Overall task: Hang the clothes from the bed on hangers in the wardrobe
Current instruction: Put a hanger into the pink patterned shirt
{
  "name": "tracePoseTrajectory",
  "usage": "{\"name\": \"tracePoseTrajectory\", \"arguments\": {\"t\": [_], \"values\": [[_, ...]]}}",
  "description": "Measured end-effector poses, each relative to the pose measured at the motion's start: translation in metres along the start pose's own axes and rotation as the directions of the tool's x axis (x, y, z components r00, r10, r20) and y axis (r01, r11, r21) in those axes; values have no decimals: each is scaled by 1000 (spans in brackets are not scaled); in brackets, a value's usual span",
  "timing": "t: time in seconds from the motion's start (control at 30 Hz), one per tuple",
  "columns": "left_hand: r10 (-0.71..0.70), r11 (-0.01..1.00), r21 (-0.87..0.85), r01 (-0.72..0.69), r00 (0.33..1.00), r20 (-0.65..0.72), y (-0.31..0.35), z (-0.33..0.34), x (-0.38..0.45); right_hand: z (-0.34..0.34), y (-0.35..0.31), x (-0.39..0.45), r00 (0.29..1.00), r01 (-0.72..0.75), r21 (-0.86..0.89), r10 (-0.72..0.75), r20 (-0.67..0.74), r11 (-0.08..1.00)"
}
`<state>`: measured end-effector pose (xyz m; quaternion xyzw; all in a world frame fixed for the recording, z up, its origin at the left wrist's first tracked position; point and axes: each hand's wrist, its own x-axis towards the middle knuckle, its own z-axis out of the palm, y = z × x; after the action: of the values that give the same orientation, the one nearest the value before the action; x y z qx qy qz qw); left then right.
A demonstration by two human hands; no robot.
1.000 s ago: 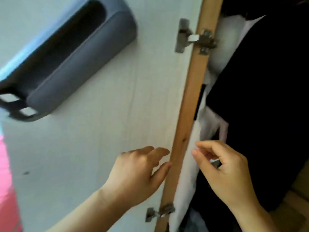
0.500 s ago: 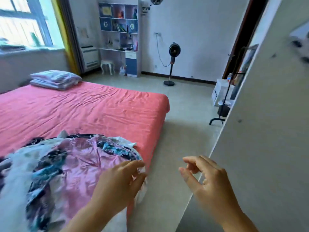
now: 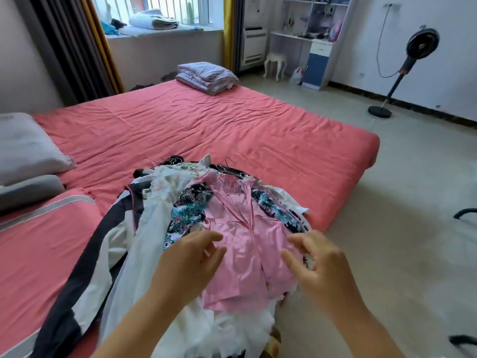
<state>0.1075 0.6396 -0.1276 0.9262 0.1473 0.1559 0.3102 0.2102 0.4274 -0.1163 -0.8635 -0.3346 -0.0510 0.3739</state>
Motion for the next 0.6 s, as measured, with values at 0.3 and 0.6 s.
{"name": "tracePoseTrajectory", "arguments": {"t": [0.3,0.6], "values": [[-183,982,53,180,982,58,-65,41,123,78,59,141,990,28,32,-32,136,999],[-419,899,207,385,895,155,-129,125,296,136,166,278,958,-93,72,69,278,993]]}}
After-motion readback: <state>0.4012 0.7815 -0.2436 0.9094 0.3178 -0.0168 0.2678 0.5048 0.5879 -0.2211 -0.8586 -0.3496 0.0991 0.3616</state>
